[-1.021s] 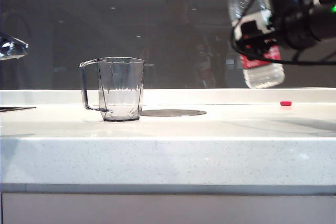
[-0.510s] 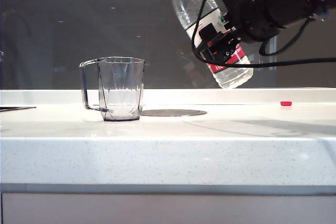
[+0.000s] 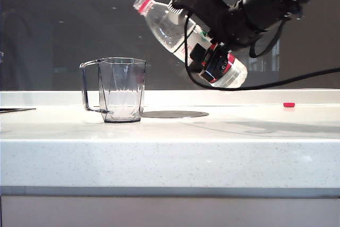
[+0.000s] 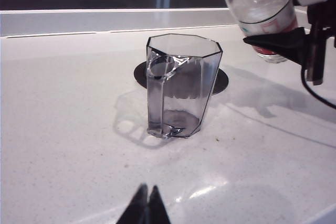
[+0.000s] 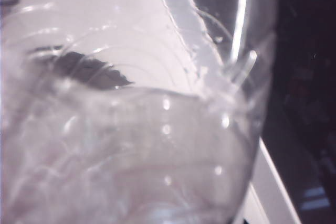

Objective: Pick up the mineral water bottle on the table and pour water into the mug until it's half full.

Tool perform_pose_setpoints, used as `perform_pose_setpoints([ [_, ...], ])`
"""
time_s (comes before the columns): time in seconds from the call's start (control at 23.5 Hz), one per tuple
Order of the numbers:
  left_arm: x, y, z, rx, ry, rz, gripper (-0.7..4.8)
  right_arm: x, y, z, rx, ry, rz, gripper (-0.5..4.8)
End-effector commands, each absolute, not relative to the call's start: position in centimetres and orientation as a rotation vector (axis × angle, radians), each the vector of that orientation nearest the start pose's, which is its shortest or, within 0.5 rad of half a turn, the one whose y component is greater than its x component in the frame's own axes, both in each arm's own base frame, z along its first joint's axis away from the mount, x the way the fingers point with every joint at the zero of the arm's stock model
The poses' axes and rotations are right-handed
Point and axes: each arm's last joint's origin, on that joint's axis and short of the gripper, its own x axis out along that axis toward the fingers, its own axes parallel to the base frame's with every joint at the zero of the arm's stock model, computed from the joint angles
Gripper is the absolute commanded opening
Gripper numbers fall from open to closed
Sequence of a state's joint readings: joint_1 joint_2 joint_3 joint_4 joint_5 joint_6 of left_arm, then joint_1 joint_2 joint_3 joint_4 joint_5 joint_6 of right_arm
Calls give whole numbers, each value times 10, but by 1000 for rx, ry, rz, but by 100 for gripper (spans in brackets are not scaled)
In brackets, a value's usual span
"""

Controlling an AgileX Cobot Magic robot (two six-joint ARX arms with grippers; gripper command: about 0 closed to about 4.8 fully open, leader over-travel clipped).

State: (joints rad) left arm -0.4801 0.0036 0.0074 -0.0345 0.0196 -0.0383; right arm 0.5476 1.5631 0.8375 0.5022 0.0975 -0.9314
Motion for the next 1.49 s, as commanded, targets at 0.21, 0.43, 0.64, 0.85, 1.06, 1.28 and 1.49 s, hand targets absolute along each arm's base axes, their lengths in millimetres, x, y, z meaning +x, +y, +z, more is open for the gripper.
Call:
perform_pose_setpoints([
  [0.21,86,-46,165,-32,25,-503,-4,287,175,240,-1177,-100,436,302],
  [0.43,86,-46,165,-32,24,-503,-4,288,175,240,-1232,-97,415,302],
  [0.64,86,-46,165,-32,24,-503,-4,288,174,240,-1328,-104,393,302],
  [0.85,86,-46,165,-32,24,-503,-4,289,173,241,-1421,-94,339,302],
  [1.06,86,-46,165,-32,25,-503,-4,289,172,244,-1448,-104,296,302],
  [1.28,86,-46,165,-32,24,-503,-4,289,172,247,-1536,-137,273,303],
  [1.49,86,-46,165,-32,24,-503,-4,290,172,249,-1569,-150,239,304],
])
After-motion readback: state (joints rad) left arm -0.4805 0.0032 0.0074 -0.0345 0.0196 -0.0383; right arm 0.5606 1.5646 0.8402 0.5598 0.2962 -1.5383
